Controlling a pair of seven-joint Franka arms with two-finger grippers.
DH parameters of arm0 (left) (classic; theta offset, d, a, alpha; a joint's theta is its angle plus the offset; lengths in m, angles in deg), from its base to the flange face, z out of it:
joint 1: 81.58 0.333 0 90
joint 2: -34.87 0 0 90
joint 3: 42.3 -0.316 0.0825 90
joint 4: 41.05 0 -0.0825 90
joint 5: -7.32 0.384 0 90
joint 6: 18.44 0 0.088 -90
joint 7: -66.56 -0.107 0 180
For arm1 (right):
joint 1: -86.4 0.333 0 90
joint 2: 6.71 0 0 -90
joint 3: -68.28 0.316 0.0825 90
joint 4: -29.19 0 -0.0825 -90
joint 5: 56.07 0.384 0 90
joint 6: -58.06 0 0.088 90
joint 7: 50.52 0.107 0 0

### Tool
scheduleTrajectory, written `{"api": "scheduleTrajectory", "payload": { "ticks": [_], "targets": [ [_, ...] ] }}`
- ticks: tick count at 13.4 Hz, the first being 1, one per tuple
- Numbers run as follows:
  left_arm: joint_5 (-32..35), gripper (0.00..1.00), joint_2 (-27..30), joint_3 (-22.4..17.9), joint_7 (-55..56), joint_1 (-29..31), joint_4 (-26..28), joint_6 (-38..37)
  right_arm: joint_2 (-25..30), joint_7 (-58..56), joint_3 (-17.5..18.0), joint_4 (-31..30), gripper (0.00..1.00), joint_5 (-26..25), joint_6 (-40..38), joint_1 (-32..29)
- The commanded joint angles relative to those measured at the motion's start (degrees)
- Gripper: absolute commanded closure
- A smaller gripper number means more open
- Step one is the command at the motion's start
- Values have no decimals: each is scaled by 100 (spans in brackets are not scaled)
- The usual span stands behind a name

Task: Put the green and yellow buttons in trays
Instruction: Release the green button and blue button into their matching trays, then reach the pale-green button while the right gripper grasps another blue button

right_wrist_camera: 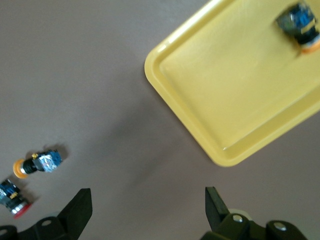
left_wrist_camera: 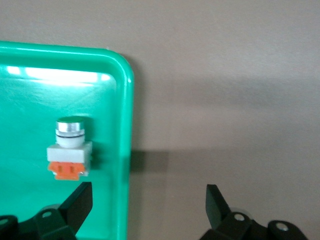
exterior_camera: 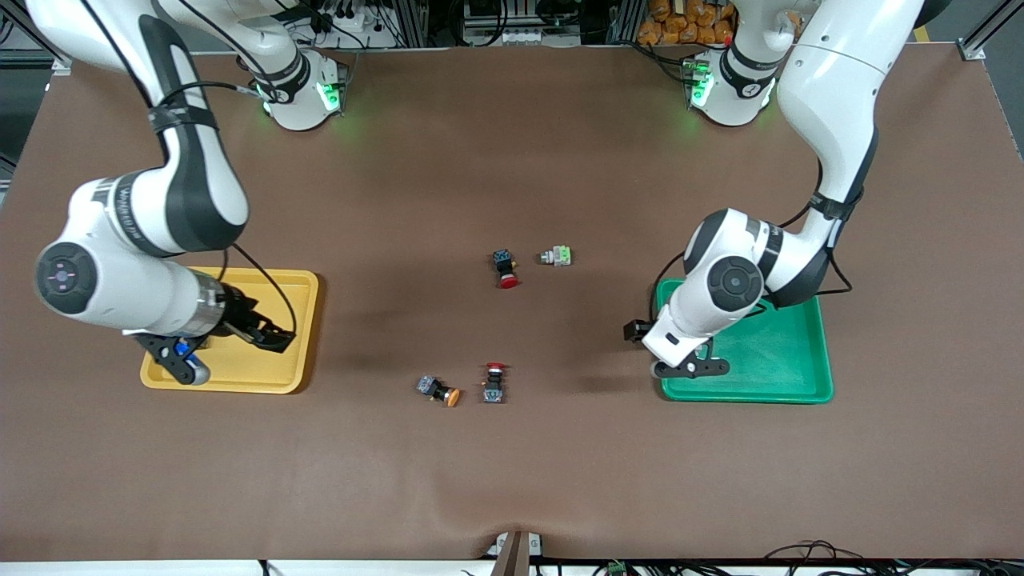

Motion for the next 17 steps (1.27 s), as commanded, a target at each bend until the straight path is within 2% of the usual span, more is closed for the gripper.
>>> {"api": "scheduleTrajectory", "payload": {
  "ticks": [1,4,7,10,12,15,17],
  "targets": [
    [37,0,246,49,136,31,139,-195,-240,1254,-44,41,0,102,397,338],
    [37,0,290,382,626,40,218,-222,-871,2750,-44,259,0,110,1048,656],
    [37,0,281,681,1066,31,349,-222,-1592,4078,-44,970,0,102,1375,1007],
    [37,0,281,962,1523,31,516,-214,-2252,4764,-36,1647,0,111,1602,1245],
    [37,0,272,1077,1787,-21,622,-196,-2770,5353,-53,1990,0,93,2050,1499],
    [71,0,264,1095,2182,-328,719,-143,-3018,5426,-53,2141,0,84,2182,1562],
    [107,0,229,1086,2429,-557,719,-117,-3220,5539,-53,2141,0,84,2735,1685]
  ]
}}
